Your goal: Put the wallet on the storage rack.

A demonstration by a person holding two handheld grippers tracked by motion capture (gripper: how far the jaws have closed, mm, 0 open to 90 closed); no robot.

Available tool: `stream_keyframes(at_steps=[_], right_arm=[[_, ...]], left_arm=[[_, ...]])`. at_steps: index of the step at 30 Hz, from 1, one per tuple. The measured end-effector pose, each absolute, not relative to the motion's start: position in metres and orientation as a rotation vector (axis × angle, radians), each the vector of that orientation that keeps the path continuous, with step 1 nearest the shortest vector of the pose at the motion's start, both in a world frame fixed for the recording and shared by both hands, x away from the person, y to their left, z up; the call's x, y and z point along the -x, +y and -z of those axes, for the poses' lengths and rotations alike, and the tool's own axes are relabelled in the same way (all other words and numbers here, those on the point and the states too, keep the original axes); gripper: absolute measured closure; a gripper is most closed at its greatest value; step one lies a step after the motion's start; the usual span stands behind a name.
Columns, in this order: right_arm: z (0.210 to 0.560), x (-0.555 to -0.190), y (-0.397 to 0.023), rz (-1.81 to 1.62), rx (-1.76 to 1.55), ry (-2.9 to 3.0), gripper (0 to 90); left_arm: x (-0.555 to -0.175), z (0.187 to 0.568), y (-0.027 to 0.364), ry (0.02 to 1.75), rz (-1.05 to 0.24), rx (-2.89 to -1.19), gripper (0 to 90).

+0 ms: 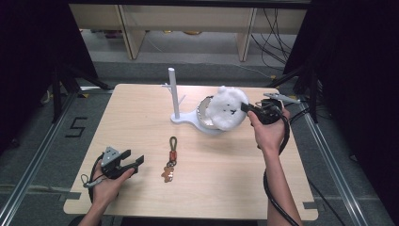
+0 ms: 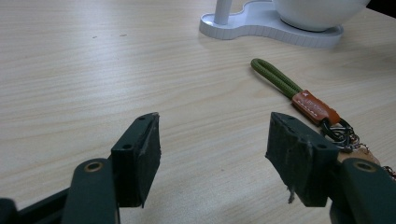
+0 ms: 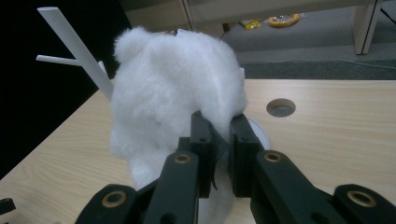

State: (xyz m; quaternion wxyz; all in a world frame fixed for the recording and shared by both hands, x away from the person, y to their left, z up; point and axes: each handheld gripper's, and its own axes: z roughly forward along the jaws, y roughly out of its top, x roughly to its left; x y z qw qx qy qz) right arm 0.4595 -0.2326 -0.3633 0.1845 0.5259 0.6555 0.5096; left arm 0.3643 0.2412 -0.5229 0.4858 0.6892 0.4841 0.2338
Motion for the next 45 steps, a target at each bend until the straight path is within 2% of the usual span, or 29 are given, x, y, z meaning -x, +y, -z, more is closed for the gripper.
stream_keyframes(at_steps=[30,45], right_arm=[[0.372,-0.488,-0.21,-1.406,-1.558,1.849,83.4],[0.377,-0.502,-0.203,-1.371,-1.485,1.849,83.2]], left_arm=[[-0.364,0.523,0.242,1.179,-0.568,-1.672,34.3],[-0.364,0.523,0.242,1.179,-0.567,-1.672,34.4]])
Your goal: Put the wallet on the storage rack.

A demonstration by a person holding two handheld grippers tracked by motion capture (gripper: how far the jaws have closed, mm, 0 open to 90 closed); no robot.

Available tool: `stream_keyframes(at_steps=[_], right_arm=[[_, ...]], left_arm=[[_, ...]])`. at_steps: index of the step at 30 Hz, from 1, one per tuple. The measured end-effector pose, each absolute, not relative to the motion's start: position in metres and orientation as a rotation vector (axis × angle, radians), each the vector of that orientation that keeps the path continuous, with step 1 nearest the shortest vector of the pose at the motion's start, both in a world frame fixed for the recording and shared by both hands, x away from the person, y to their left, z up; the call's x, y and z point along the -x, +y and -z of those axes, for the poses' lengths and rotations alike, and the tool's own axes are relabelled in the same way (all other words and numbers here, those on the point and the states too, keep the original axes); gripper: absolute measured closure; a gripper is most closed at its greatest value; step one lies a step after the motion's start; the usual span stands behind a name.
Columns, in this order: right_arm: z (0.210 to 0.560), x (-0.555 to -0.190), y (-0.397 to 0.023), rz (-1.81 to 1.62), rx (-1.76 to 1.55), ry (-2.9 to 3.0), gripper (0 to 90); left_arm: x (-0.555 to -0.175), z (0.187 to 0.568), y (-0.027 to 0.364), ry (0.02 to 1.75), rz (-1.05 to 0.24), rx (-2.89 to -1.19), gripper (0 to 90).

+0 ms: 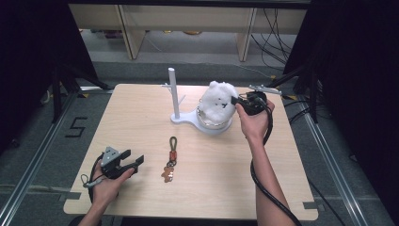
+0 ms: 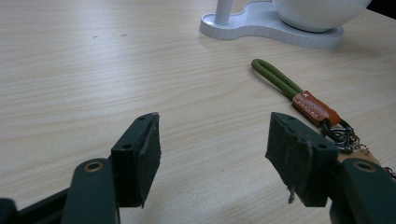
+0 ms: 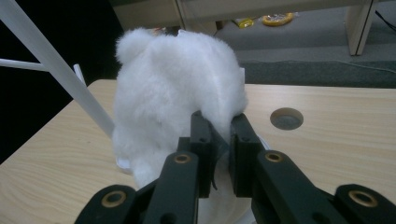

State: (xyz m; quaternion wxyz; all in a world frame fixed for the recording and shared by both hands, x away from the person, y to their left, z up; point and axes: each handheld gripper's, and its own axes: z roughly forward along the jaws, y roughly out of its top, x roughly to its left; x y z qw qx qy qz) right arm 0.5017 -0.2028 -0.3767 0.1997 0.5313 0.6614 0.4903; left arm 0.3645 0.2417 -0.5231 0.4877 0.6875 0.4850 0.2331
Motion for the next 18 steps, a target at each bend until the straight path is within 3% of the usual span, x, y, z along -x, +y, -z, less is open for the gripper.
stream_keyframes(at_steps=[18], right_arm=[[0.395,-0.514,-0.19,-1.256,-1.465,1.847,82.4]], left_arm=[[-0.364,0.523,0.242,1.18,-0.566,-1.669,34.3]])
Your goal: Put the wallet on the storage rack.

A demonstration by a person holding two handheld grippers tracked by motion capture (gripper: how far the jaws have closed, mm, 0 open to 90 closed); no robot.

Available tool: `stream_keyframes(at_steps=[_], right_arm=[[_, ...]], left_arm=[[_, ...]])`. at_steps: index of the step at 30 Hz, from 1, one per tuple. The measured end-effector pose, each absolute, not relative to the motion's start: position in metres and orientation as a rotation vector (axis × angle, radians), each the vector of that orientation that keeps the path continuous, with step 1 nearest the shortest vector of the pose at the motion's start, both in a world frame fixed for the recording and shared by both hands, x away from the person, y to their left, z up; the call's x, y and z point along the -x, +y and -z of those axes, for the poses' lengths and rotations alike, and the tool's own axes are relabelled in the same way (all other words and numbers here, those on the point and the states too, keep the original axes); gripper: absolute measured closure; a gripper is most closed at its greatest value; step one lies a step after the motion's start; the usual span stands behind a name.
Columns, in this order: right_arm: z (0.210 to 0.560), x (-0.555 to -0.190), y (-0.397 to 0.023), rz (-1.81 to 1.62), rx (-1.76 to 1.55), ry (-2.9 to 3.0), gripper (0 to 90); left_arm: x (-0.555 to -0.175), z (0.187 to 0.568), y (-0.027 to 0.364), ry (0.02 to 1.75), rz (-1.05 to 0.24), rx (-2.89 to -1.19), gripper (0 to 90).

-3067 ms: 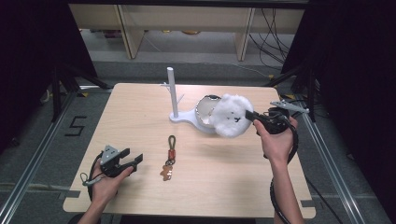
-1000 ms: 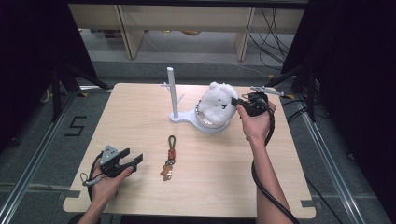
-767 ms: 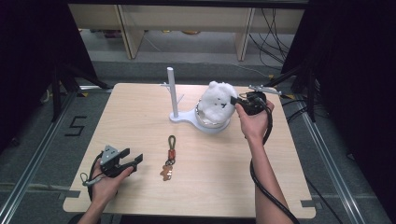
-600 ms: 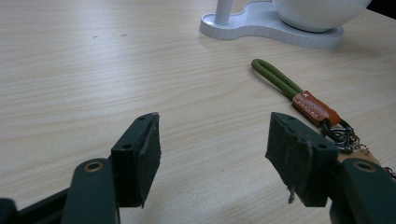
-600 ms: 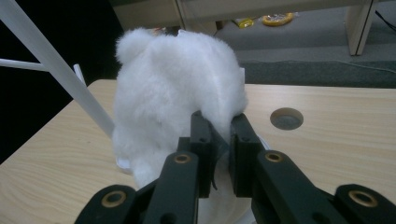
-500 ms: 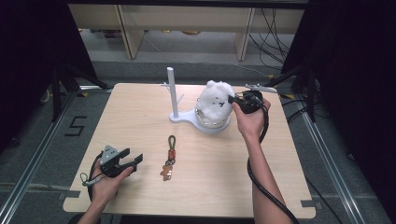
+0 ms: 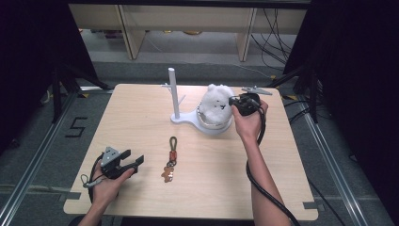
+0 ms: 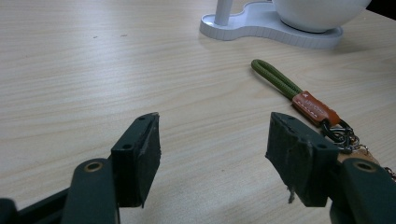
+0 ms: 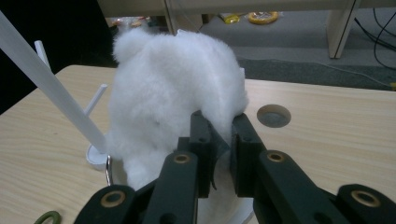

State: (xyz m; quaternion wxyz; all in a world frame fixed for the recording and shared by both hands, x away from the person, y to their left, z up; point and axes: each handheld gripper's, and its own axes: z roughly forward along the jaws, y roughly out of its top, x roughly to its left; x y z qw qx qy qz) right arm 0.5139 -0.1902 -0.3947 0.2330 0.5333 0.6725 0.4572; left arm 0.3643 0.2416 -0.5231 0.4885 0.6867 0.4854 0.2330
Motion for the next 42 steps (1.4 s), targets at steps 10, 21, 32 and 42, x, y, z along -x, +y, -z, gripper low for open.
stream_keyframes(at_steps=[10,21,32,42], right_arm=[[0.4,-0.517,-0.178,-1.177,-1.403,1.871,79.2],[0.402,-0.519,-0.182,-1.148,-1.415,1.854,56.8],[0.391,-0.508,-0.191,-1.197,-1.391,1.796,41.7],[0.396,-0.479,-0.207,-1.223,-1.414,1.774,53.6]], left_arm=[[-0.364,0.523,0.242,1.179,-0.567,-1.669,34.3],[-0.364,0.523,0.241,1.178,-0.567,-1.672,34.3],[-0.364,0.523,0.242,1.184,-0.573,-1.657,33.7],[-0.363,0.52,0.245,1.191,-0.598,-1.63,32.5]])
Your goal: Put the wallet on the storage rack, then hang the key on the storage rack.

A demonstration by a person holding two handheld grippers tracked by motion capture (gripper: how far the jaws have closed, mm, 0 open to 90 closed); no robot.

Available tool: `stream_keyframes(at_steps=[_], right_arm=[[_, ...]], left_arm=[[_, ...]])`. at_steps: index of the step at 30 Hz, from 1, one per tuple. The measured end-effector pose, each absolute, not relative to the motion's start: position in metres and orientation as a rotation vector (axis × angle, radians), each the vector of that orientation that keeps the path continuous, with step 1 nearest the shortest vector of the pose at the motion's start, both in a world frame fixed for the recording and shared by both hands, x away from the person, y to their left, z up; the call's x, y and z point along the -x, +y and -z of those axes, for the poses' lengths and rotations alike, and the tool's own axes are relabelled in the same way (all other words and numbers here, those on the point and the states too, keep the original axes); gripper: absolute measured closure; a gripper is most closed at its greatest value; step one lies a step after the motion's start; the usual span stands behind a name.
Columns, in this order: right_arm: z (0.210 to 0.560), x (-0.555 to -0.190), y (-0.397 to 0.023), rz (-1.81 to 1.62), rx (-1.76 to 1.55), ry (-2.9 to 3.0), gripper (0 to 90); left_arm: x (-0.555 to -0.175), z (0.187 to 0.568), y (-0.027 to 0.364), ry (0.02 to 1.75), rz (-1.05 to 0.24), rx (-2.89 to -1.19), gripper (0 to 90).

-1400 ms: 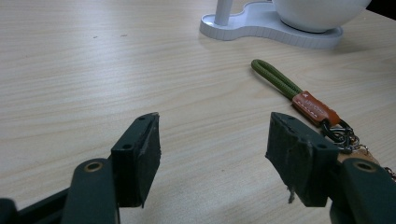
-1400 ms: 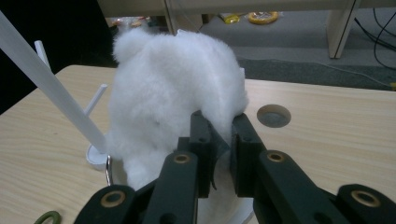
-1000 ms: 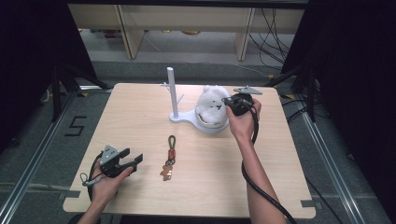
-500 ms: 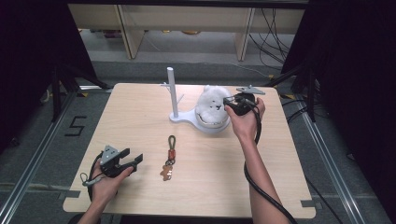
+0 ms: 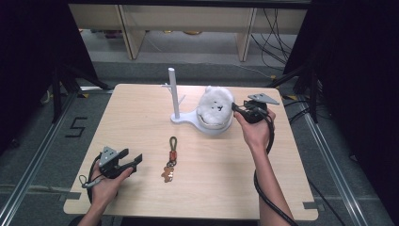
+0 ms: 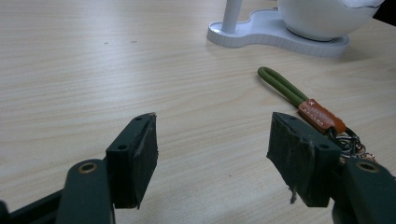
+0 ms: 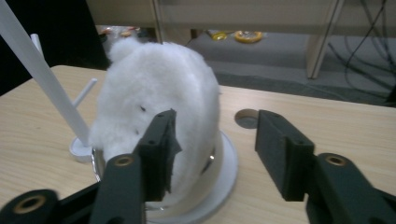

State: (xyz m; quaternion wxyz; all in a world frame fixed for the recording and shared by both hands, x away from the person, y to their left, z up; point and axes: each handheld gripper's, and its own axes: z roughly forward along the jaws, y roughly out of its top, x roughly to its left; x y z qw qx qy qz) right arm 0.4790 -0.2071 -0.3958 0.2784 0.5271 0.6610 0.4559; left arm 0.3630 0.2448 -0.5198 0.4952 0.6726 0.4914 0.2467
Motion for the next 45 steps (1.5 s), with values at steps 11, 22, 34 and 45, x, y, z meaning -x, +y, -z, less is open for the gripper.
stream_keyframes(at_steps=[11,22,34,45], right_arm=[[0.423,-0.449,-0.229,-1.214,-1.457,1.937,65.7],[0.443,-0.42,-0.234,-1.143,-1.513,1.995,58.3],[0.46,-0.402,-0.246,-0.983,-1.606,2.046,52.1],[0.455,-0.393,-0.253,-0.938,-1.662,2.036,51.5]], left_arm=[[-0.361,0.514,0.24,1.149,-0.63,-1.595,35.2],[-0.361,0.513,0.238,1.141,-0.583,-1.588,36.4],[-0.358,0.5,0.23,1.172,-0.503,-1.67,37.5],[-0.375,0.476,0.211,1.163,-0.343,-1.935,36.9]])
